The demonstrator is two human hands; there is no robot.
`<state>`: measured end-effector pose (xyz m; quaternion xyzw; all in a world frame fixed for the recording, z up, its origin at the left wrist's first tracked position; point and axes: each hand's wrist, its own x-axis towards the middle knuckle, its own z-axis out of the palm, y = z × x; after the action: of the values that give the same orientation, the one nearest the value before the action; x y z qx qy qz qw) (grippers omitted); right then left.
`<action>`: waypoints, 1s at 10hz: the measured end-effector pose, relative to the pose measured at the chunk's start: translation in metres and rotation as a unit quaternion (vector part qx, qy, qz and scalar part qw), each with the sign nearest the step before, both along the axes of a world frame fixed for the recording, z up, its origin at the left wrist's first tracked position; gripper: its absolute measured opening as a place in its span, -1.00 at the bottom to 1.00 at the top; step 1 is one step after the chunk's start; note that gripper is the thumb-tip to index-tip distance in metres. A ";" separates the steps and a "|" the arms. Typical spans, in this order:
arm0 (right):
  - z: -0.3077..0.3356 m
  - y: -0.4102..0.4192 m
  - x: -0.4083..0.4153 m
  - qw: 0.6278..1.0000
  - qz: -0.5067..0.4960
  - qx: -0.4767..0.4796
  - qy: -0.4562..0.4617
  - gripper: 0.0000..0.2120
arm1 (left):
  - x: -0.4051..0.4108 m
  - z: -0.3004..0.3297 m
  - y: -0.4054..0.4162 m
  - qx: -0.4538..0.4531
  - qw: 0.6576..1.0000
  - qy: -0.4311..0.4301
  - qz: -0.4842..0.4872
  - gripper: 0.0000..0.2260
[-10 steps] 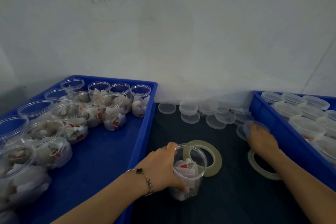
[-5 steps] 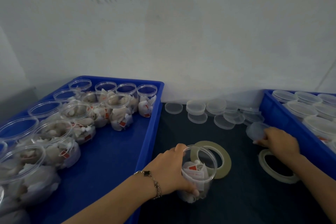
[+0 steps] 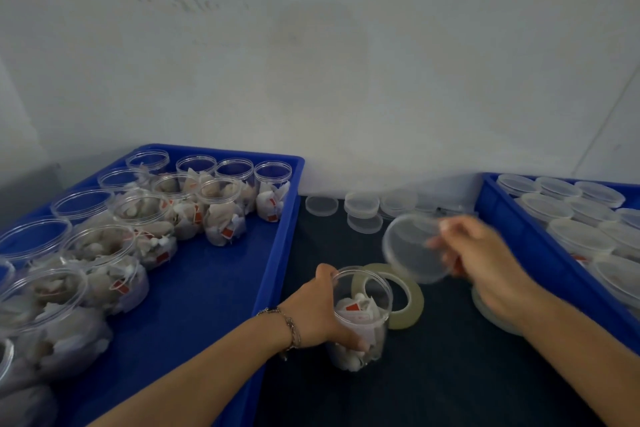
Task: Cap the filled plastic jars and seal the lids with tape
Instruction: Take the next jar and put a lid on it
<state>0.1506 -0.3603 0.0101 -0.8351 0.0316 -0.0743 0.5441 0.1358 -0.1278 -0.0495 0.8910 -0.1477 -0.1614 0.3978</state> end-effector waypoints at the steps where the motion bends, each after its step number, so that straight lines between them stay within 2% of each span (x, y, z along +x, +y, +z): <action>1: -0.017 0.026 -0.010 0.993 0.065 -0.045 0.083 -0.84 | 0.000 0.000 -0.001 -0.001 1.000 0.001 -0.004 -0.08; 2: -0.033 0.044 -0.010 0.989 0.045 -0.134 0.034 -0.85 | -0.002 0.008 0.000 -0.004 0.999 -0.050 -0.007 -0.17; 3: -0.031 0.049 -0.014 0.986 0.058 -0.154 -0.023 -0.85 | -0.005 0.014 0.000 -0.023 0.995 -0.093 0.003 -0.26; 4: -0.024 0.056 -0.026 0.976 0.127 -0.136 -0.116 -0.76 | -0.009 0.021 0.000 -0.112 0.988 -0.100 0.044 -0.27; 5: -0.007 0.056 -0.032 0.965 0.204 -0.144 -0.085 -0.82 | -0.012 0.027 0.002 -0.187 0.978 -0.071 0.052 -0.30; 6: 0.014 0.045 -0.031 0.952 0.266 -0.132 -0.074 -0.51 | -0.014 0.037 0.008 -0.289 0.957 0.030 0.026 -0.37; 7: 0.019 0.041 -0.029 0.951 0.300 -0.006 -0.071 -0.37 | -0.015 0.049 0.002 -0.296 0.951 0.090 0.022 -0.65; 8: 0.022 0.036 -0.026 0.931 0.353 0.083 -0.039 -0.33 | -0.021 0.049 0.017 -0.382 0.915 0.112 0.068 -0.77; 9: 0.027 0.032 -0.023 0.922 0.379 0.063 -0.037 -0.35 | -0.011 0.050 0.015 -0.386 0.906 0.111 0.130 -0.76; 10: 0.038 0.028 -0.018 0.904 0.427 0.028 -0.026 -0.40 | -0.016 0.049 0.011 -0.275 0.951 0.082 0.113 -0.65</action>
<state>0.1325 -0.3326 0.0479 -0.7510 -0.3400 0.1443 0.5474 0.1202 -0.1172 -0.0003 0.7415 -0.0517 -0.1406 0.6540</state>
